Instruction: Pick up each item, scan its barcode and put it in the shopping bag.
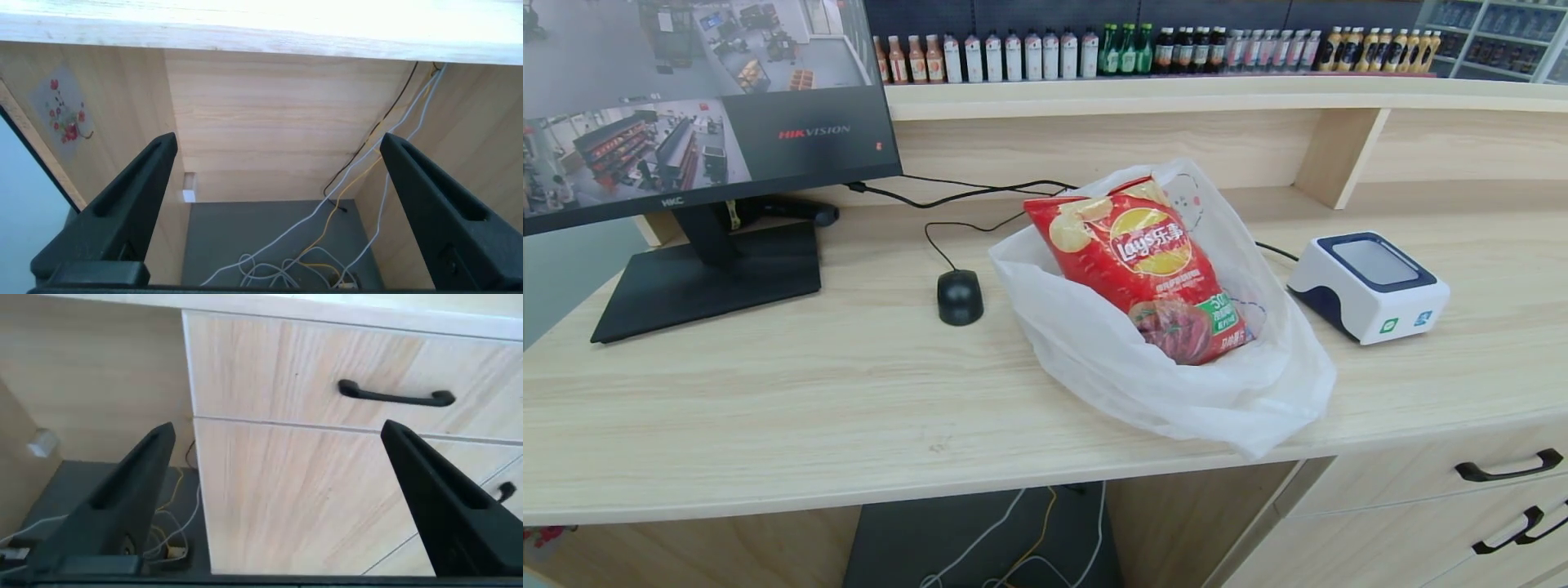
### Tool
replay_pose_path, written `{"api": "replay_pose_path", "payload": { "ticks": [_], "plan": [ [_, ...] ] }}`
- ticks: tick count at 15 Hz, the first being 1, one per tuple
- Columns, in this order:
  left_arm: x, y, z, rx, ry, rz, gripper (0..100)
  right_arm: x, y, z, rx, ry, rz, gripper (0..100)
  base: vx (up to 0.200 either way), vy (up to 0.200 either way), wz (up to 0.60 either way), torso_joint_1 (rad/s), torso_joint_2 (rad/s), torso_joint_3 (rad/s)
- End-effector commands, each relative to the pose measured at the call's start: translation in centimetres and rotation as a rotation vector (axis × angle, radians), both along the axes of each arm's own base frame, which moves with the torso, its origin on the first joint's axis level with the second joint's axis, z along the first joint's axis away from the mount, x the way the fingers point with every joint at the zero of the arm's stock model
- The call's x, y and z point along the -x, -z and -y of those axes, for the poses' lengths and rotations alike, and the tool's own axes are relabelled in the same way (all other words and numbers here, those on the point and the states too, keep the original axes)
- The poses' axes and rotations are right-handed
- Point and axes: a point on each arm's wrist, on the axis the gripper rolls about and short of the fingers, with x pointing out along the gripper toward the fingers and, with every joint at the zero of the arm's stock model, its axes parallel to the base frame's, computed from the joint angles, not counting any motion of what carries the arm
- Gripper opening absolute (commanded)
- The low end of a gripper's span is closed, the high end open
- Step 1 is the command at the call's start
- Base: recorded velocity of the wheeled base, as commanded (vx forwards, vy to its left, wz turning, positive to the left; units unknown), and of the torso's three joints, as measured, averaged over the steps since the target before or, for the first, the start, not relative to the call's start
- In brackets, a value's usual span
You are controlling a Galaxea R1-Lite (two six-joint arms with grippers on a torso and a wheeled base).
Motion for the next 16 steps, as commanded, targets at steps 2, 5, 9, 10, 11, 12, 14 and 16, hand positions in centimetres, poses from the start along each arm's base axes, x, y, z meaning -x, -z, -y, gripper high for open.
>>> {"api": "replay_pose_path", "payload": {
  "ticks": [2, 5, 9, 10, 11, 12, 14, 16],
  "plan": [
    [0.0, 0.0, 0.0, 0.001, 0.0, 0.0, 100, 0.18, 0.49, 0.02, -0.019, 0.021, -0.002, 100, 0.0, 0.0, 0.0, 0.0, 0.0, 0.0],
    [0.0, 0.0, 0.0, 0.001, 0.0, 0.0, 100, 0.18, 0.62, 0.03, -0.109, 0.028, -0.017, 100, 0.0, 0.0, 0.0, 0.0, 0.0, 0.0],
    [0.0, 0.0, 0.0, -0.001, 0.0, 0.0, 100, 0.18, 0.62, 0.03, -0.109, 0.026, -0.018, 100, 0.0, 0.0, 0.0, 0.0, 0.0, 0.0],
    [0.0, 0.0, 0.0, 0.001, -0.001, 0.0, 100, 0.18, 0.62, 0.03, -0.111, 0.026, -0.018, 100, 0.0, 0.0, 0.0, 0.0, 0.0, 0.0],
    [0.0, 0.0, 0.0, 0.001, -0.001, 0.0, 100, 0.18, 0.62, 0.03, -0.111, 0.026, -0.018, 100, 0.0, 0.0, 0.0, 0.0, 0.0, 0.0],
    [0.0, 0.0, 0.0, 0.001, -0.001, 0.0, 100, 0.18, 0.62, 0.03, -0.111, 0.026, -0.018, 100, 0.0, 0.0, 0.0, 0.0, 0.0, 0.0],
    [0.0, 0.0, 0.0, -0.001, 0.0, 0.0, 100, 0.18, 0.62, 0.03, -0.108, 0.026, -0.017, 100, 0.0, 0.0, 0.0, 0.0, 0.0, 0.0],
    [0.0, 0.0, 0.0, 0.001, -0.001, 0.0, 100, 0.18, 0.62, 0.03, -0.108, 0.026, -0.017, 100, 0.0, 0.0, 0.0, 0.0, 0.0, 0.0]
  ]
}}
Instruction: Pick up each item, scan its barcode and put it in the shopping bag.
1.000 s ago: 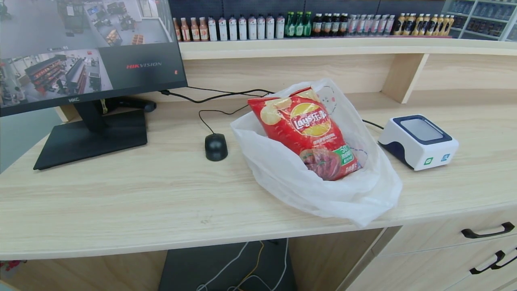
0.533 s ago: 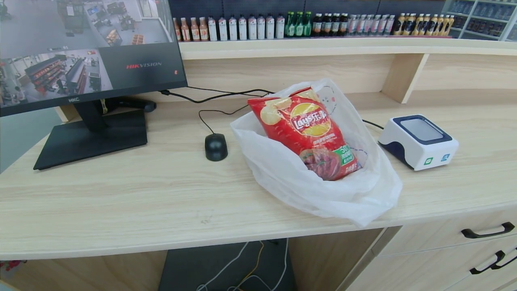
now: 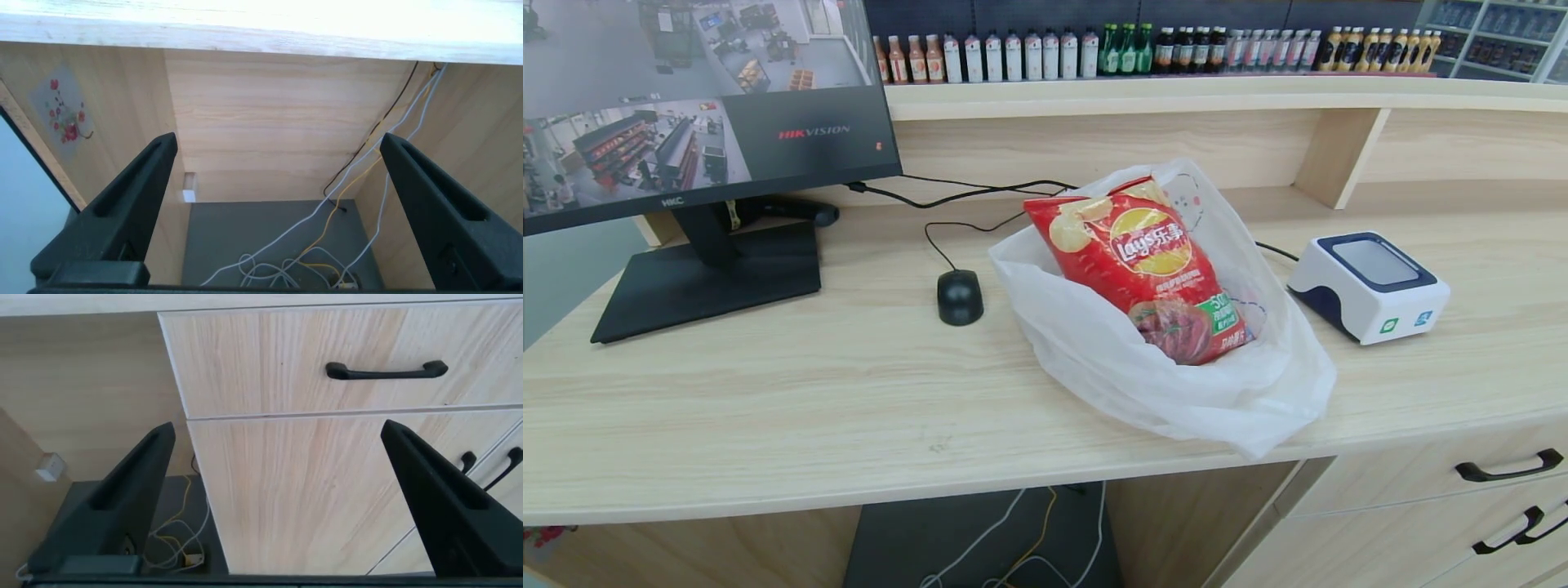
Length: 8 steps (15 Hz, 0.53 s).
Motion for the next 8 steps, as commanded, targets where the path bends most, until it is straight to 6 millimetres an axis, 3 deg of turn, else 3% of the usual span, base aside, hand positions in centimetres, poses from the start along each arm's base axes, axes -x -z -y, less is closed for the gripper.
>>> {"api": "replay_pose_path", "payload": {
  "ticks": [1, 5, 8],
  "plan": [
    [0.0, 0.0, 0.0, 0.001, 0.0, 0.0, 100, -0.01, -0.01, 0.0, 0.001, -0.001, -0.001, 100, -0.2, 0.0, 0.0, 0.002, 0.0, 0.002],
    [0.0, 0.0, 0.0, 0.001, 0.0, 0.0, 100, -0.01, -0.01, 0.0, 0.001, -0.001, -0.001, 100, -0.2, 0.0, 0.0, 0.004, 0.0, 0.001],
    [0.0, 0.0, 0.0, 0.001, 0.001, 0.0, 100, -0.01, -0.01, 0.0, 0.001, -0.001, -0.001, 100, 0.0, 0.0, 0.0, 0.0, 0.0, 0.0]
  ]
}}
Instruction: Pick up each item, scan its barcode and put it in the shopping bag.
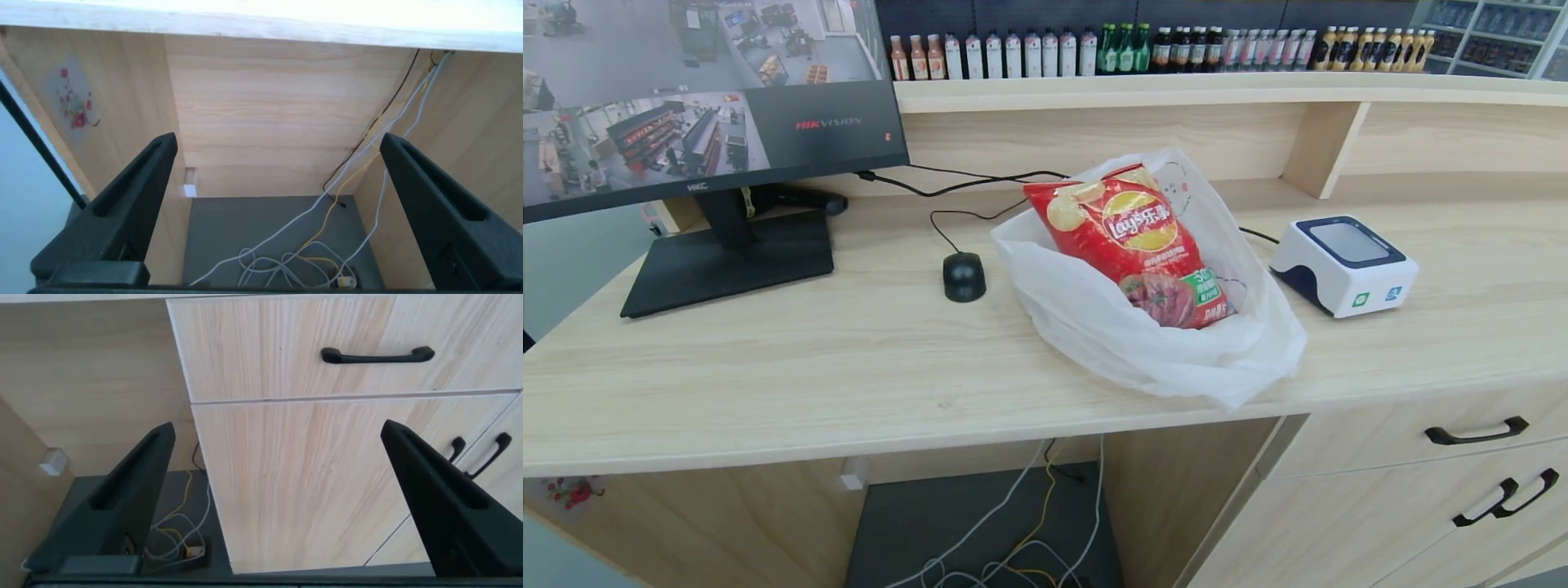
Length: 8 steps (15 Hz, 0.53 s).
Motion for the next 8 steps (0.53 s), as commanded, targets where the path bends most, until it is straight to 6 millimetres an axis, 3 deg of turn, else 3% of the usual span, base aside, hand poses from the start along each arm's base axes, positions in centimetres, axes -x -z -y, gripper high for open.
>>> {"api": "replay_pose_path", "payload": {
  "ticks": [1, 3, 8],
  "plan": [
    [0.0, 0.0, 0.0, -0.001, 0.001, 0.0, 100, -0.01, 0.0, 0.0, 0.0, -0.001, -0.001, 100, 0.0, 0.0, 0.0, 0.0, 0.0, 0.0],
    [0.0, 0.0, 0.0, 0.003, 0.0, 0.0, 100, -0.01, 0.0, 0.0, -0.001, -0.001, -0.001, 100, 0.0, 0.0, 0.0, 0.0, 0.0, 0.0],
    [0.0, 0.0, 0.0, 0.001, 0.0, 0.0, 100, -0.01, 0.0, 0.0, -0.001, -0.001, -0.001, 100, 0.0, -0.2, 0.0, 0.001, 0.0, 0.003]
  ]
}}
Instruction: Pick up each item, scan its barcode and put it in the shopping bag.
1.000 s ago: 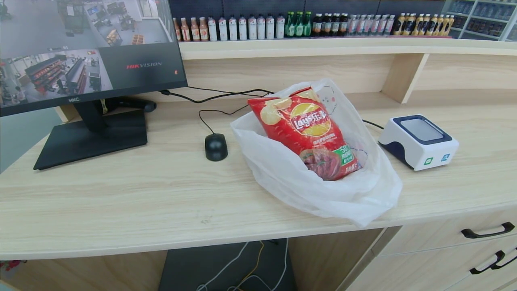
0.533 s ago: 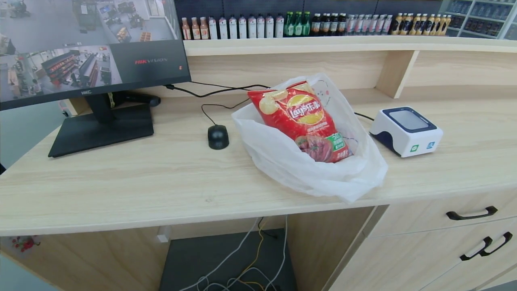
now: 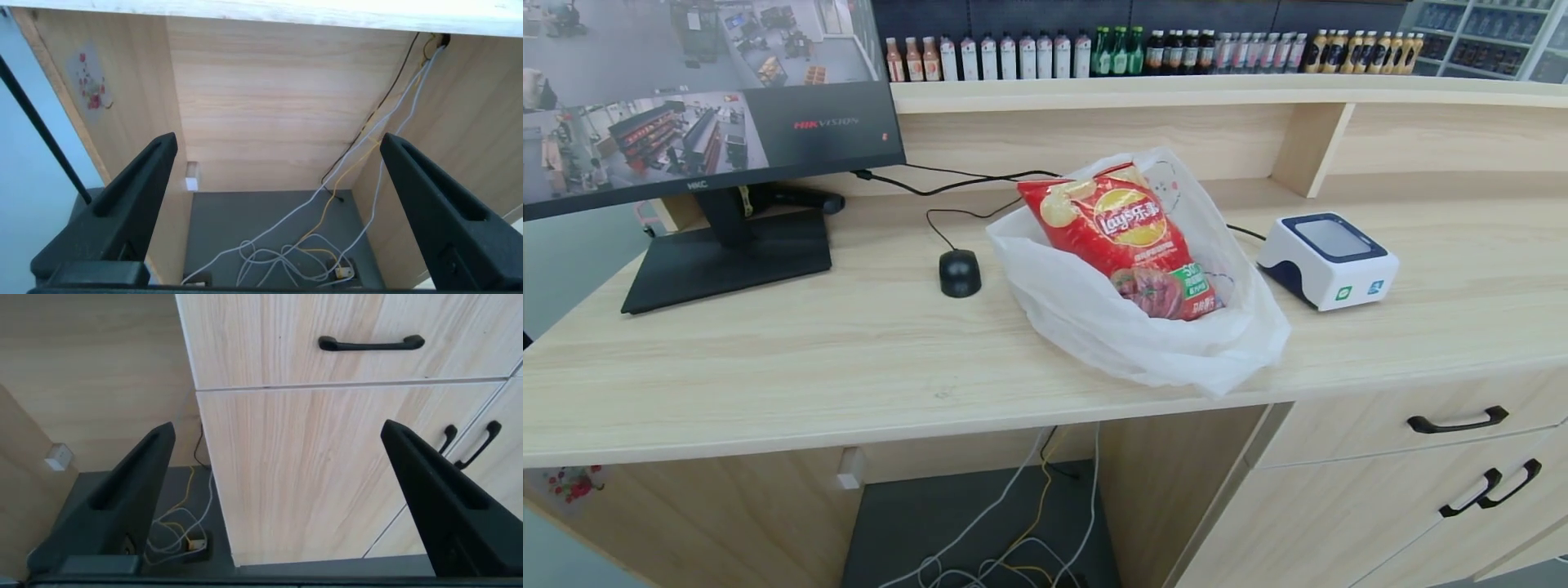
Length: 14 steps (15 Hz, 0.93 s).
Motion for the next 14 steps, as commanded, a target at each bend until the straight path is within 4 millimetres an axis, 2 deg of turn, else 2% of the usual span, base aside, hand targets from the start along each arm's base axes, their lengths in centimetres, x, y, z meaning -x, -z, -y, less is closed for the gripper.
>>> {"api": "replay_pose_path", "payload": {
  "ticks": [1, 14],
  "plan": [
    [0.0, 0.0, 0.0, 0.0, -0.001, 0.001, 100, -0.01, 0.0, 0.0, 0.0, -0.002, -0.002, 100, 0.0, -0.2, 0.0, 0.007, 0.0, 0.002],
    [0.0, 0.0, 0.0, 0.005, 0.001, 0.001, 100, -0.01, 0.0, 0.0, 0.002, -0.002, -0.002, 100, 0.0, -0.2, 0.0, 0.004, 0.0, 0.002]
  ]
}}
